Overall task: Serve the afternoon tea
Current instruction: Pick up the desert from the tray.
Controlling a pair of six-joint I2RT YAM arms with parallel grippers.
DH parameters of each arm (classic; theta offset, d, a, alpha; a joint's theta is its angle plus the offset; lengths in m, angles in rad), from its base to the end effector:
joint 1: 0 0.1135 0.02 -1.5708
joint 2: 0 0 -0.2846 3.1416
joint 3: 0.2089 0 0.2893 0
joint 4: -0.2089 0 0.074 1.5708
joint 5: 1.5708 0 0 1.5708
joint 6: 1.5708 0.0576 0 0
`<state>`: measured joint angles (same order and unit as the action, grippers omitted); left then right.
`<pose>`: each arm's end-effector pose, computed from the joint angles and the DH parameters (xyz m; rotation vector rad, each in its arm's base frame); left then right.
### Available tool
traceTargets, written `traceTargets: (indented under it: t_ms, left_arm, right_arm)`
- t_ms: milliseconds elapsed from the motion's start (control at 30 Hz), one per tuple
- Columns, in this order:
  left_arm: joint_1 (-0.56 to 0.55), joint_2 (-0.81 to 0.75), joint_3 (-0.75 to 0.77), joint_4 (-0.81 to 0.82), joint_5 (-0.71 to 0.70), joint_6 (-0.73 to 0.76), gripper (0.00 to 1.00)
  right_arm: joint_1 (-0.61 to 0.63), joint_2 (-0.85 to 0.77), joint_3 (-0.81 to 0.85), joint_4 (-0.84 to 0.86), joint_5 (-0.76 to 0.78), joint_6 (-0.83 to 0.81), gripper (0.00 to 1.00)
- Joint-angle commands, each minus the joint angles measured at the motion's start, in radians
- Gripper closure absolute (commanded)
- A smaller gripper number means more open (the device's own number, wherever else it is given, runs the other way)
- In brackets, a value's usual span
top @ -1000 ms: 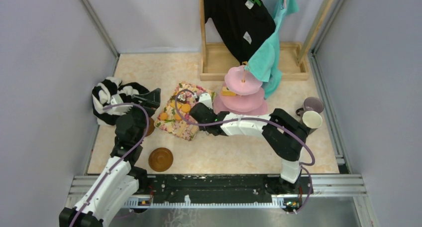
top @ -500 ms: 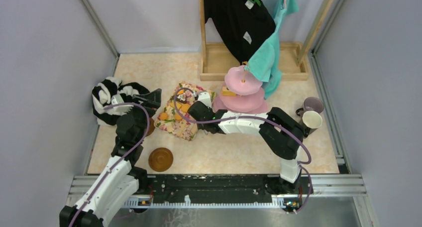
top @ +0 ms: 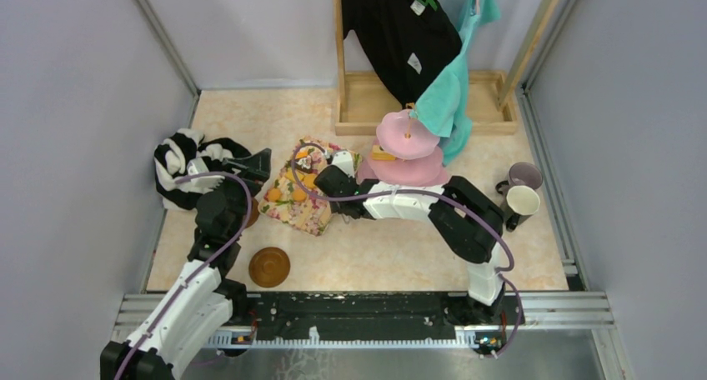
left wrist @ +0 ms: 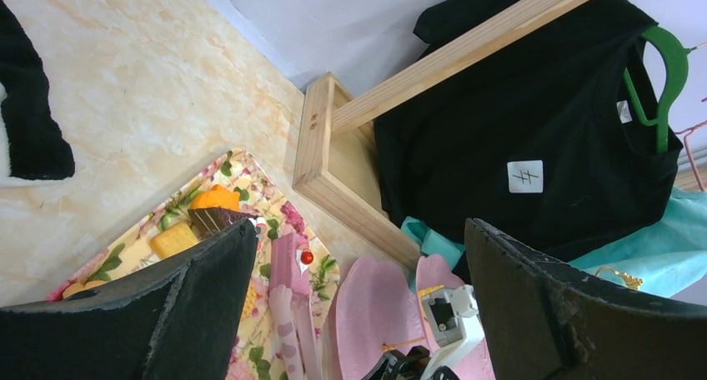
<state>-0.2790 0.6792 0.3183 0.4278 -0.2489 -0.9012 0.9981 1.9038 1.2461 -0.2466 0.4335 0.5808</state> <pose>0.2097 -0.0453 0.2572 -0.6676 1.4032 -0.7563 0.2651 0.3666 0.1577 -0.3140 2.3546 0.2148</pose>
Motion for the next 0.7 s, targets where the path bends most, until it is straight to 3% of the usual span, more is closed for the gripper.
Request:
traceTargets:
  t_ms: [0, 667]
  left_arm:
    - [-0.003, 0.006, -0.016, 0.043, 0.008, -0.004, 0.01]
    - [-0.002, 0.030, -0.037, 0.082, -0.006, -0.004, 0.01]
  right_arm:
    - [-0.016, 0.014, 0.065, 0.022, 0.003, 0.012, 0.66]
    - [-0.040, 0.103, 0.138, -0.006, -0.002, 0.027, 0.63]
